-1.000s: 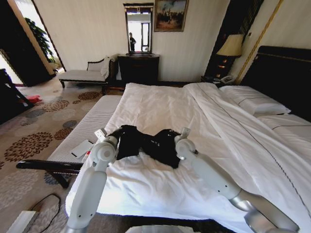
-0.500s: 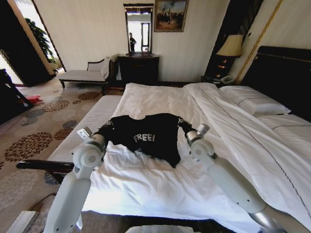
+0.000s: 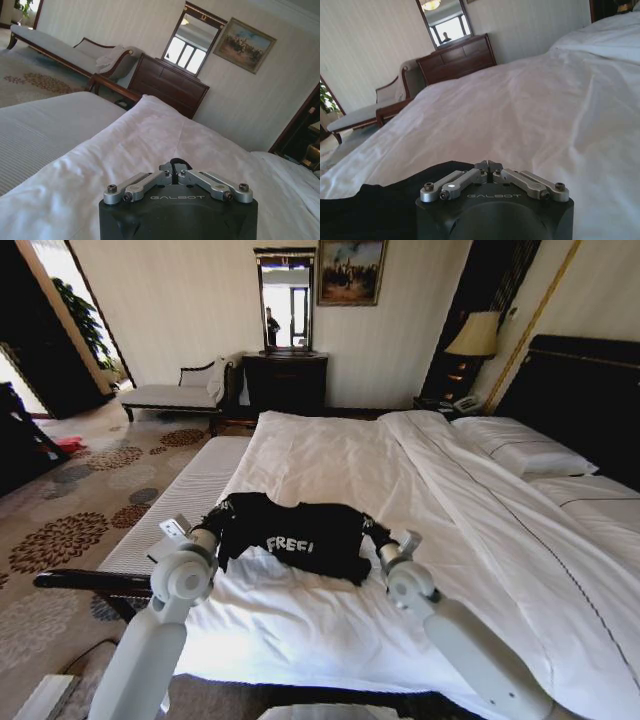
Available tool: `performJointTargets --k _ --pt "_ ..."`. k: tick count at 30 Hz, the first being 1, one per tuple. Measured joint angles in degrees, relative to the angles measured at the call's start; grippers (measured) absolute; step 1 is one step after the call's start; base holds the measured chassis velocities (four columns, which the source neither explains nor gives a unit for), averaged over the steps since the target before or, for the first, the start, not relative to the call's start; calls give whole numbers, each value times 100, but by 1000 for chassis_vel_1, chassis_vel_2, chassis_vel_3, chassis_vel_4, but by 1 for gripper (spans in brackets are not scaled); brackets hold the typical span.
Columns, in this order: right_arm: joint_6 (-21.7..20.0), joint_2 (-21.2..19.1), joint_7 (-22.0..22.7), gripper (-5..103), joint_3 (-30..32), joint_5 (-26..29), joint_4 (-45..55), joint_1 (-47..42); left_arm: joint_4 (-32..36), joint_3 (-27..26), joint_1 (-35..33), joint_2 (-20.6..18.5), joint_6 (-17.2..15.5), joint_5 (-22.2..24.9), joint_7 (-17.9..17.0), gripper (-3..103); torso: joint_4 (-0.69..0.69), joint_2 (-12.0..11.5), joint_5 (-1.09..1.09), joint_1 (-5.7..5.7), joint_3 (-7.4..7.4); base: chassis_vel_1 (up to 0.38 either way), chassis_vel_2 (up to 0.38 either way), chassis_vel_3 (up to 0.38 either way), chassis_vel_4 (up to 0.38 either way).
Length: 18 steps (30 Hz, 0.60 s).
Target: Fold the clothes on the bed.
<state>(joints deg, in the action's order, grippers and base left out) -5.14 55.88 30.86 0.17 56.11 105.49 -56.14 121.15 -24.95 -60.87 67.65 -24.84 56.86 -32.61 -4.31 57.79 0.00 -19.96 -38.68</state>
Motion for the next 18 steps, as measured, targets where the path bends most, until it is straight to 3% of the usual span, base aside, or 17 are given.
performJointTargets --k 6,16,18 --pt "1 219 144 0 -242 -116 -387 -9 -158 43 34 204 -11 -85 -27 0 0 0 0 0 0 0 0 0 0" --pt "-168 42 377 0 -511 2 -240 79 28 76 -59 292 -42 -146 -18 0 0 0 0 0 0 0 0 0 0" --pt "-223 -83 449 11 -622 119 -117 198 69 80 -95 334 -50 -192 -17 0 0 0 0 -1 0 0 0 0 0"
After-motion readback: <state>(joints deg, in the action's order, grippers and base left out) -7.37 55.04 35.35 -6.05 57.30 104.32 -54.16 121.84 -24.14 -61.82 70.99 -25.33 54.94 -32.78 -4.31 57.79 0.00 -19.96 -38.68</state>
